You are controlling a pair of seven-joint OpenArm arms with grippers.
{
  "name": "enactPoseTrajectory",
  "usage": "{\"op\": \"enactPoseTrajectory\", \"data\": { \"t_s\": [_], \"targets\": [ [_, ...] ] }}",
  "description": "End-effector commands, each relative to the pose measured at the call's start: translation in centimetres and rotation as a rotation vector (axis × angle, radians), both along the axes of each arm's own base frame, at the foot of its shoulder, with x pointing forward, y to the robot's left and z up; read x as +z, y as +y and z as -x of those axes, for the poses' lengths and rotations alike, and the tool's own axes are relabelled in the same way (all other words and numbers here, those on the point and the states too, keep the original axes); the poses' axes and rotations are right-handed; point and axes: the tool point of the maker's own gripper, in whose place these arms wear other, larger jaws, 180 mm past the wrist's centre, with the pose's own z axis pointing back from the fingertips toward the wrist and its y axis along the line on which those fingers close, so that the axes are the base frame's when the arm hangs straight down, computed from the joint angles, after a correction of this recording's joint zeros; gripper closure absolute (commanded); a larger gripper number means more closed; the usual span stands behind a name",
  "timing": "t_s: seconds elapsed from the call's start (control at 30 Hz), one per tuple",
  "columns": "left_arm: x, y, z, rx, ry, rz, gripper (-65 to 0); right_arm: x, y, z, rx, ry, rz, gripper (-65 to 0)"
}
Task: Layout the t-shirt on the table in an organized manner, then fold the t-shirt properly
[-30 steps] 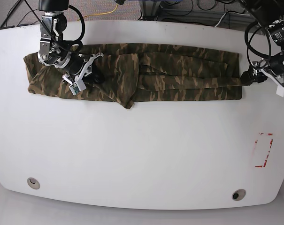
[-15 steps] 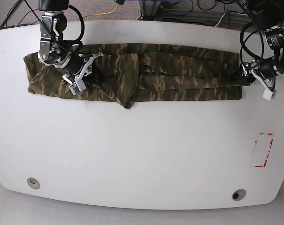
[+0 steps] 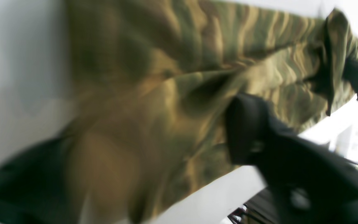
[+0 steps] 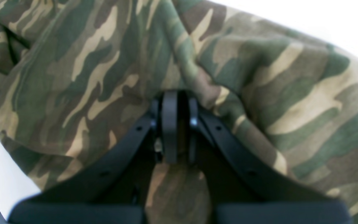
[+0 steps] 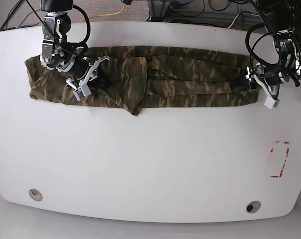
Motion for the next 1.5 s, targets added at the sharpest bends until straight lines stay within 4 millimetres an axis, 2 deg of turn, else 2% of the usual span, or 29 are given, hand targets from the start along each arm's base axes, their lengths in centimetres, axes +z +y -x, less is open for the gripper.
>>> {"op": "enactPoseTrajectory", "data": {
  "t_s": [0.0,0.13,0.27,0.47,0.63,0.73,0.83,1.07,1.17,1.3,1.47],
  "targets": [
    [0.3,0.3,-0.1,-0.013,-0.005,-0.018,-23.1,-1.2,-1.1,1.0,0.018,0.060,0.080,-4.6],
    [0.4,0.2,-0.2,-0.013,-0.007,-0.016,-13.5,-0.9,-0.9,0.8,0.020,0.048,0.078,-4.6],
    [0.9,0.2,-0.5,-0.015,-0.025,-0.026,-12.4,-0.7,-0.8,0.8,0.023,0.044,0.081,-4.6],
    [5.5,-0.2,-2.4,-0.074,-0.186,-0.131,-12.2,-0.8,-0.9,0.8,0.025,0.048,0.086,-4.6],
    [8.5,-0.7,-3.1,-0.098,-0.264,-0.186,-12.2,-0.8,-0.8,0.8,0.024,0.046,0.083,-4.6],
    [9.8,-2.2,-3.4,-0.148,-0.315,-0.199,-12.2,-0.8,-0.8,0.8,0.024,0.046,0.083,-4.6],
    [10.4,-4.9,-3.1,-0.234,-0.345,-0.172,-12.2,-0.9,-0.8,0.8,0.023,0.047,0.083,-4.6],
    [9.6,-11.1,-2.1,-0.356,-0.337,-0.051,-12.2,-0.9,-0.8,0.9,0.023,0.050,0.083,-4.6],
    [9.5,-12.8,-1.9,-0.365,-0.335,-0.009,-12.5,-0.9,-0.8,0.9,0.023,0.050,0.083,-4.6],
    [9.7,-12.4,-2.1,-0.357,-0.339,-0.014,-14.6,-0.9,-0.8,0.9,0.023,0.050,0.083,-4.6],
    [10.3,-9.3,-2.6,-0.295,-0.357,-0.055,-27.8,-0.9,-0.8,0.8,0.024,0.047,0.083,-4.6]
  ]
}}
